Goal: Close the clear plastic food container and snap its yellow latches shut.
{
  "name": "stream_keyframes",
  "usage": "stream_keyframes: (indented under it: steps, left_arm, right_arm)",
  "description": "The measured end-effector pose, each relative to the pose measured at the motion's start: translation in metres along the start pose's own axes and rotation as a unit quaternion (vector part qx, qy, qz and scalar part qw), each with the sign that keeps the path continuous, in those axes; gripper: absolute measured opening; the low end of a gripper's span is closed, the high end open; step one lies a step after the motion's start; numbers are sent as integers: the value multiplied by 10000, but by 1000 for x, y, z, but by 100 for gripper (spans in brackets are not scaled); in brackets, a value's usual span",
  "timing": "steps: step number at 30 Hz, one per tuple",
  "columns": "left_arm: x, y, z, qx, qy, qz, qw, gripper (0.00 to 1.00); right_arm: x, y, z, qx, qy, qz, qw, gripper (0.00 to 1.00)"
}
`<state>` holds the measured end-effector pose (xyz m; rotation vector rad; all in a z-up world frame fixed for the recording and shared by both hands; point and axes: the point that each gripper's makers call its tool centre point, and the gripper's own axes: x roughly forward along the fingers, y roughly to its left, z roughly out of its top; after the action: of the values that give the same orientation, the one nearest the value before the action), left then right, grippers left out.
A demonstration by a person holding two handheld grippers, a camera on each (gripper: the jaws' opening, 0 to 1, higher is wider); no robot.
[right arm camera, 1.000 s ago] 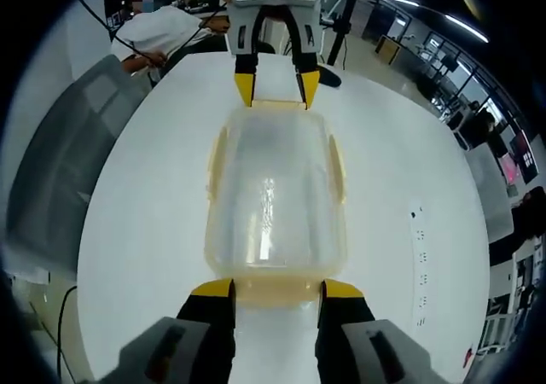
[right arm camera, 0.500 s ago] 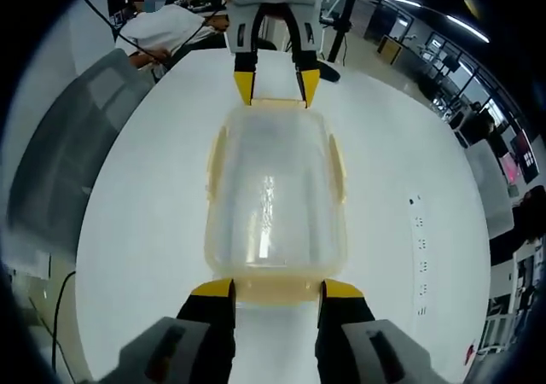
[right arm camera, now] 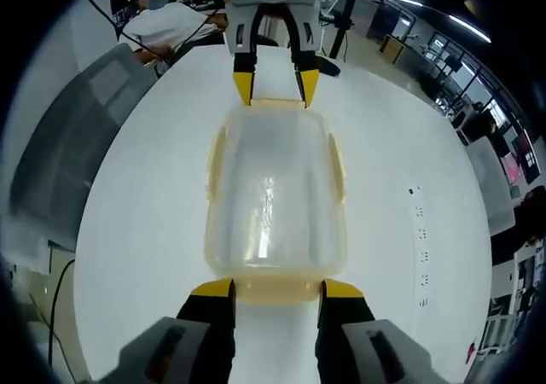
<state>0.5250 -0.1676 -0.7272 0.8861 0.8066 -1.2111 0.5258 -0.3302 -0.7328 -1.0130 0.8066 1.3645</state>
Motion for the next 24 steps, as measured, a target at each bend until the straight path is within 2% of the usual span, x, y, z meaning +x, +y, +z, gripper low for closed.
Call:
stream_keyframes:
  steps: [24]
  left_arm:
    - [11, -2, -3, -52, -22, -161, 9999, 35]
  right_arm:
    - [10, 0, -7, 20, 9, 149, 9999, 35]
